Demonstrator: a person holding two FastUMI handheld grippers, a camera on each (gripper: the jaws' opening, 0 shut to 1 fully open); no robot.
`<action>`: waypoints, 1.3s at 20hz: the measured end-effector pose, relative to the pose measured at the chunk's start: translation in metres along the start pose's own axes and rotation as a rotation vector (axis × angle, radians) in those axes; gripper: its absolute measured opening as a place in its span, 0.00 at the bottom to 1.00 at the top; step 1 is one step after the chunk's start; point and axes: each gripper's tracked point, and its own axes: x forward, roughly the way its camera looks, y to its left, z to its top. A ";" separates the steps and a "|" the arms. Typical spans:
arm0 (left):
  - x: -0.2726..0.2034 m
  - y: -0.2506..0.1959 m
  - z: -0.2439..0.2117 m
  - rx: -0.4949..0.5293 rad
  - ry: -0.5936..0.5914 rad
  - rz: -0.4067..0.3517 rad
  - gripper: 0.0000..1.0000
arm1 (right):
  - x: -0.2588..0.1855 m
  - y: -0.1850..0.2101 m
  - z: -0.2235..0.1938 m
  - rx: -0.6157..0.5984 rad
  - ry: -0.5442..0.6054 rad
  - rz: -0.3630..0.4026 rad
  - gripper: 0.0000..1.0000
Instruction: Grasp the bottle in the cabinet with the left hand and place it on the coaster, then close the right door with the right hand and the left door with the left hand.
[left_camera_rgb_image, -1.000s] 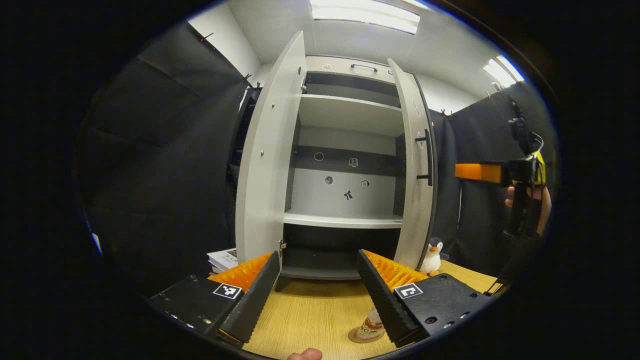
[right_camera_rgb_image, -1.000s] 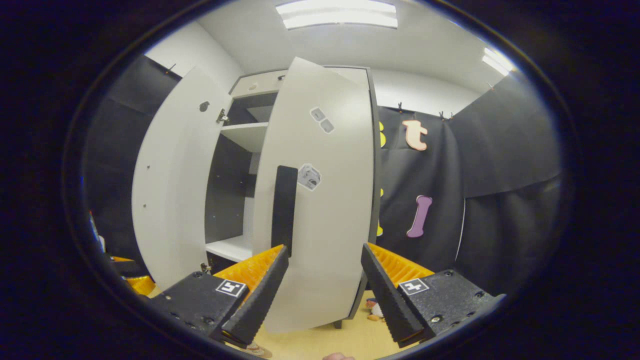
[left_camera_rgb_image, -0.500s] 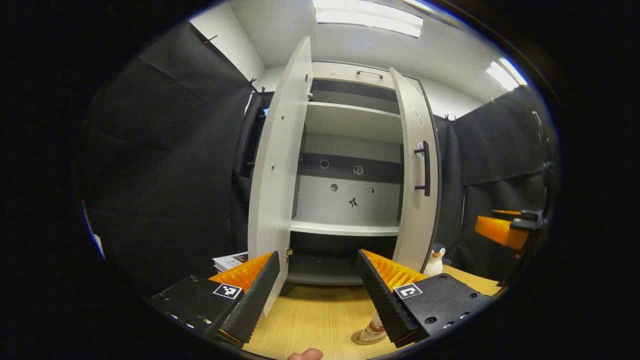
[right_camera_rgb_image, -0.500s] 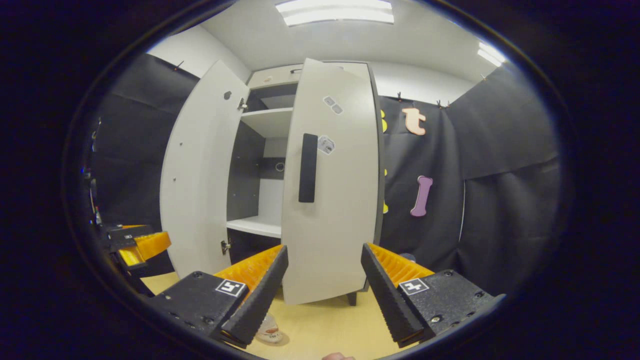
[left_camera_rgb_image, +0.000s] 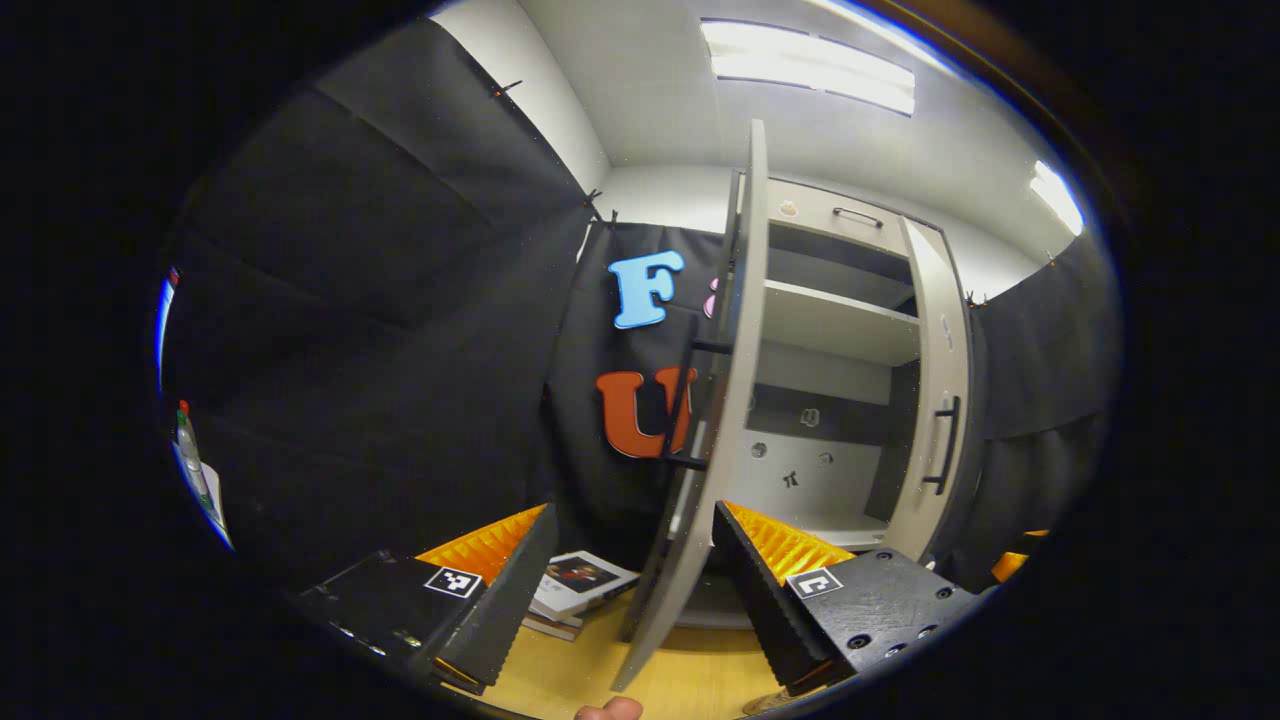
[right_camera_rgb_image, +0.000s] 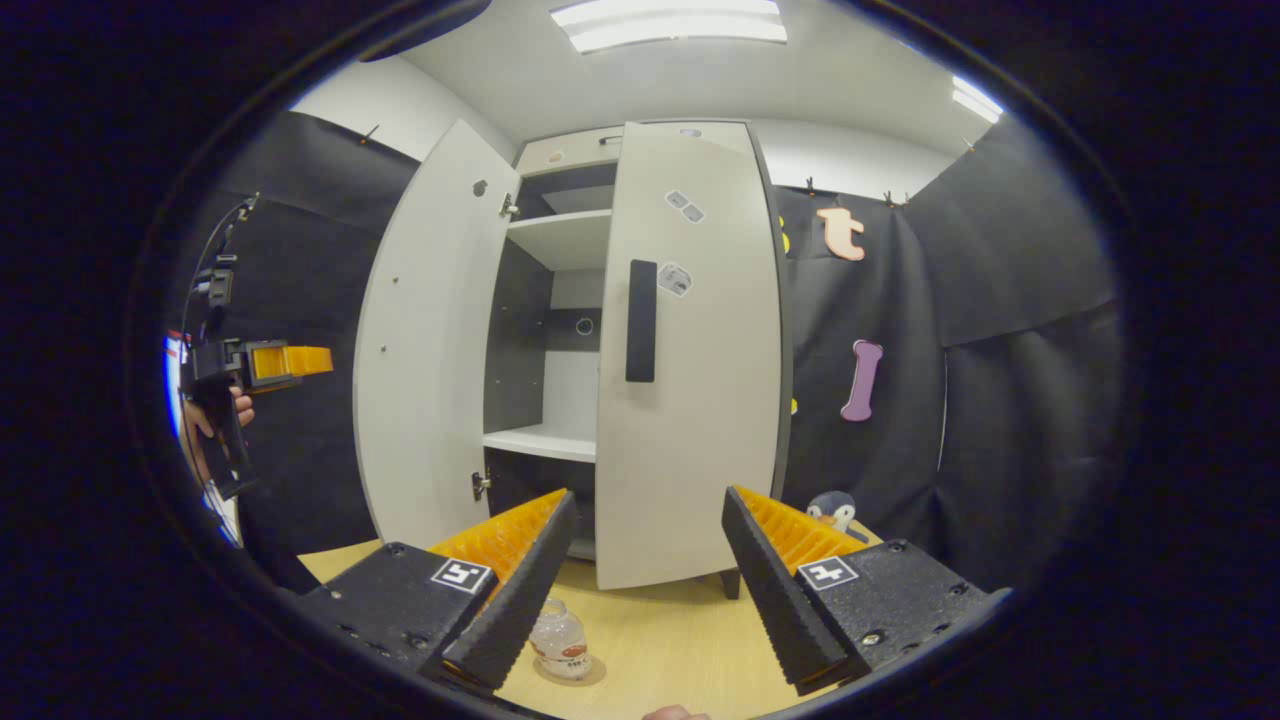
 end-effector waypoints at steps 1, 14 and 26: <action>0.015 0.014 0.002 0.024 0.002 0.028 0.95 | 0.000 0.000 0.000 0.000 0.003 0.000 0.96; 0.073 0.028 0.006 -0.071 0.025 0.040 0.94 | 0.000 -0.025 0.000 0.019 0.009 -0.080 0.94; 0.059 -0.015 0.002 -0.090 0.003 0.038 0.88 | 0.002 -0.027 0.005 -0.018 0.010 -0.089 0.97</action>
